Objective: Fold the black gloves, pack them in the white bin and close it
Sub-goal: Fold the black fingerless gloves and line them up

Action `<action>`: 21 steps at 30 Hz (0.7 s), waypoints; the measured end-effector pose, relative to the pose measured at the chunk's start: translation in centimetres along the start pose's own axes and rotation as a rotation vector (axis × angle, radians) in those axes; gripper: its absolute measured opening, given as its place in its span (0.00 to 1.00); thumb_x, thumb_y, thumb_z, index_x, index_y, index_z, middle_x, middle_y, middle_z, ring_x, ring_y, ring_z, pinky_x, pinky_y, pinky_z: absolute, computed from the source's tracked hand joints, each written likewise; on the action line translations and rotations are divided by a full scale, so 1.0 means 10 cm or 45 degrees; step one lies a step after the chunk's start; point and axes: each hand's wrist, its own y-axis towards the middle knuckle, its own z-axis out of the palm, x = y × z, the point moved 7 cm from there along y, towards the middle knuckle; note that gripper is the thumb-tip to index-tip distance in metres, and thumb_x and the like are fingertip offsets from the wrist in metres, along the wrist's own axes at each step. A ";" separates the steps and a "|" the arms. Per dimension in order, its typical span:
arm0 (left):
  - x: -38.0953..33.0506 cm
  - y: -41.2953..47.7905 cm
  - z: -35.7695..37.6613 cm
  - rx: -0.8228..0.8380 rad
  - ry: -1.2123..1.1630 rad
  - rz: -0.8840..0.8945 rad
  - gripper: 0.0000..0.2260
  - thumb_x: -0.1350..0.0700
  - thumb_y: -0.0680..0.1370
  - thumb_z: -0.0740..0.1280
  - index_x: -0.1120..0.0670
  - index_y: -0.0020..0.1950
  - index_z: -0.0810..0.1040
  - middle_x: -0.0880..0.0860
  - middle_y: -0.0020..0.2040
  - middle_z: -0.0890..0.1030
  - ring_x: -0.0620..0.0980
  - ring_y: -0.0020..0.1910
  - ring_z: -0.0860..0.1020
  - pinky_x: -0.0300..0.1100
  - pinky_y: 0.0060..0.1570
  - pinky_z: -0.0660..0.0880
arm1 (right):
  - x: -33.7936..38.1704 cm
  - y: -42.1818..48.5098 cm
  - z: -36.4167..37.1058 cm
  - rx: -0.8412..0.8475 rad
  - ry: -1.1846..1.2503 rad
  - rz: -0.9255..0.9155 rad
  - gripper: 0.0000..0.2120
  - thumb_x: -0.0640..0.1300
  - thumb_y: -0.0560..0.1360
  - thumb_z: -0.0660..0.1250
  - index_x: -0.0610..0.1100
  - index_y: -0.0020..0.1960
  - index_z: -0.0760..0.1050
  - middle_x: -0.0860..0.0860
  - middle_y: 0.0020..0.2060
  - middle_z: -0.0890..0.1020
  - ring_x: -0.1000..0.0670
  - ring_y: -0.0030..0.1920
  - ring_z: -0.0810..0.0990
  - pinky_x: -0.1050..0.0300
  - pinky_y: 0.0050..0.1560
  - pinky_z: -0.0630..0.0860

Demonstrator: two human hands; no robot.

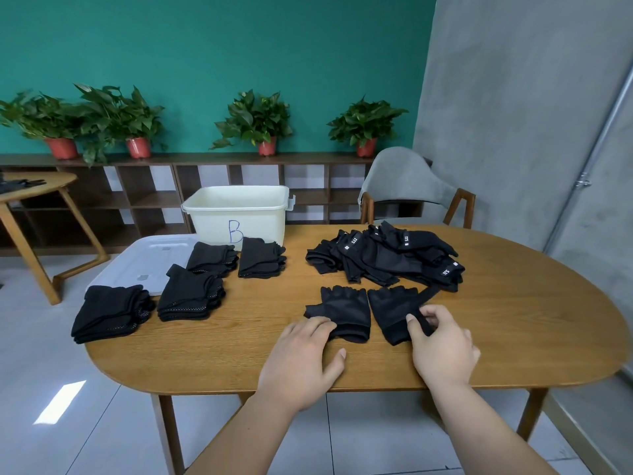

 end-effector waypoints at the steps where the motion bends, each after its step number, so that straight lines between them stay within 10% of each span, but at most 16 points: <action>1: -0.01 0.00 0.00 0.005 0.003 0.017 0.27 0.35 0.84 0.52 0.44 0.80 0.68 0.40 0.78 0.67 0.42 0.78 0.61 0.42 0.79 0.55 | 0.02 0.01 -0.02 -0.002 0.108 -0.010 0.08 0.55 0.79 0.72 0.58 0.55 0.76 0.57 0.50 0.83 0.47 0.54 0.79 0.47 0.56 0.72; 13: -0.03 0.01 -0.01 0.092 -0.014 0.063 0.29 0.34 0.84 0.53 0.41 0.83 0.62 0.40 0.81 0.61 0.44 0.78 0.61 0.44 0.80 0.54 | 1.21 0.05 -0.36 -0.246 -0.025 -0.793 0.15 0.47 0.81 0.71 0.51 0.67 0.78 0.55 0.57 0.83 0.52 0.41 0.83 0.55 0.39 0.79; 17: -0.06 0.00 -0.03 0.084 -0.030 0.075 0.28 0.35 0.83 0.54 0.43 0.82 0.64 0.40 0.82 0.63 0.43 0.79 0.62 0.43 0.80 0.53 | 1.34 -0.20 0.28 0.249 -0.643 -1.165 0.17 0.50 0.83 0.67 0.54 0.71 0.72 0.54 0.56 0.82 0.48 0.50 0.84 0.51 0.43 0.82; 21: -0.06 -0.02 -0.05 0.090 -0.028 0.065 0.27 0.35 0.83 0.55 0.44 0.80 0.68 0.41 0.82 0.63 0.45 0.77 0.64 0.42 0.79 0.54 | 1.05 -0.26 0.48 0.553 -0.624 -0.946 0.25 0.54 0.83 0.64 0.58 0.79 0.63 0.53 0.59 0.82 0.47 0.56 0.82 0.52 0.50 0.81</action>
